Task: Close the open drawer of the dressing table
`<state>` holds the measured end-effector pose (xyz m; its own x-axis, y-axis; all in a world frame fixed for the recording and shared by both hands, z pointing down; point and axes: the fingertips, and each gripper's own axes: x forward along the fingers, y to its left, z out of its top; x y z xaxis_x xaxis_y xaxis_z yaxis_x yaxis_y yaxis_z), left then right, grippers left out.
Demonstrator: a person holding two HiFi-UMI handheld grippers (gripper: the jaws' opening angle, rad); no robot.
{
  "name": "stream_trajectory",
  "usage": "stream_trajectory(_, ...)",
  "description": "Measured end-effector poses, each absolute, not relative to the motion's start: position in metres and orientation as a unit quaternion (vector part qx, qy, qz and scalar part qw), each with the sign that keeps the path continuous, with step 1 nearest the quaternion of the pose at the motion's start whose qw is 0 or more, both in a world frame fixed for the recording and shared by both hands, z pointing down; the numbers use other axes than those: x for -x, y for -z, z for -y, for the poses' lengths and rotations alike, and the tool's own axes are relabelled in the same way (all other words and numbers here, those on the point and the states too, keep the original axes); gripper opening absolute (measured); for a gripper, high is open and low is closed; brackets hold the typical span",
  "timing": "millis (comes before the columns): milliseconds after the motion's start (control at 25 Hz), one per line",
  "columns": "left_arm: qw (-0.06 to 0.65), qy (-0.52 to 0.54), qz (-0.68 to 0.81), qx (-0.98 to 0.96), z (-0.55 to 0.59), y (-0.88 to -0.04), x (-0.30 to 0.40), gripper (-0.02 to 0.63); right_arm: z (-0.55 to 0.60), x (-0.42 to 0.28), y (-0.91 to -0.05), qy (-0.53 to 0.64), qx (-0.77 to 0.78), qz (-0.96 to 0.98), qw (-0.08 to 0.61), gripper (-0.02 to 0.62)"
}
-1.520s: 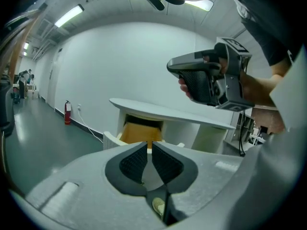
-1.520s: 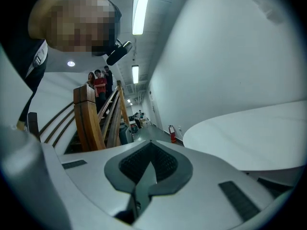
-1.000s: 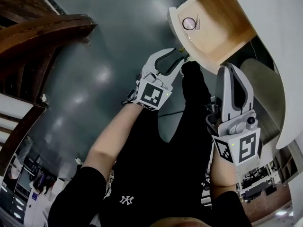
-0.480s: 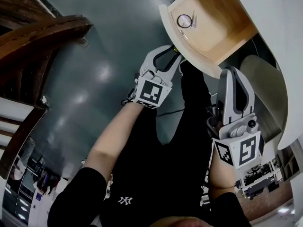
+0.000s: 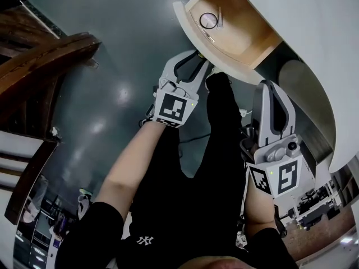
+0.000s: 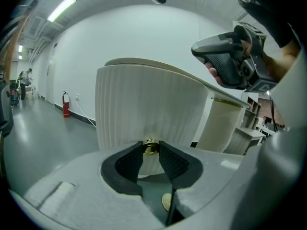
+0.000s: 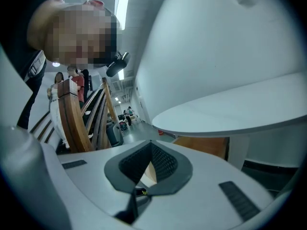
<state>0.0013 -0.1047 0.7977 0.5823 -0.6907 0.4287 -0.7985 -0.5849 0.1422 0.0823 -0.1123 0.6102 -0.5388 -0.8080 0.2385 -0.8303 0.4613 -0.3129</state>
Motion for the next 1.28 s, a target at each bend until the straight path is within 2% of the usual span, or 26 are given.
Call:
stream_trajectory(520,0.143,-0.135,0.415,-0.888,0.167,-0.792,-0.044,0.110,0.125,-0.138,-0.640,-0.207,-0.531,0.821,0.025,0.015)
stream_trajectory(1280,0.118,-0.099,0.426,-0.891,0.237,-0.780,-0.088,0.109,0.158,-0.149,-0.682,-0.212,-0.523,0.824,0.053,0.015)
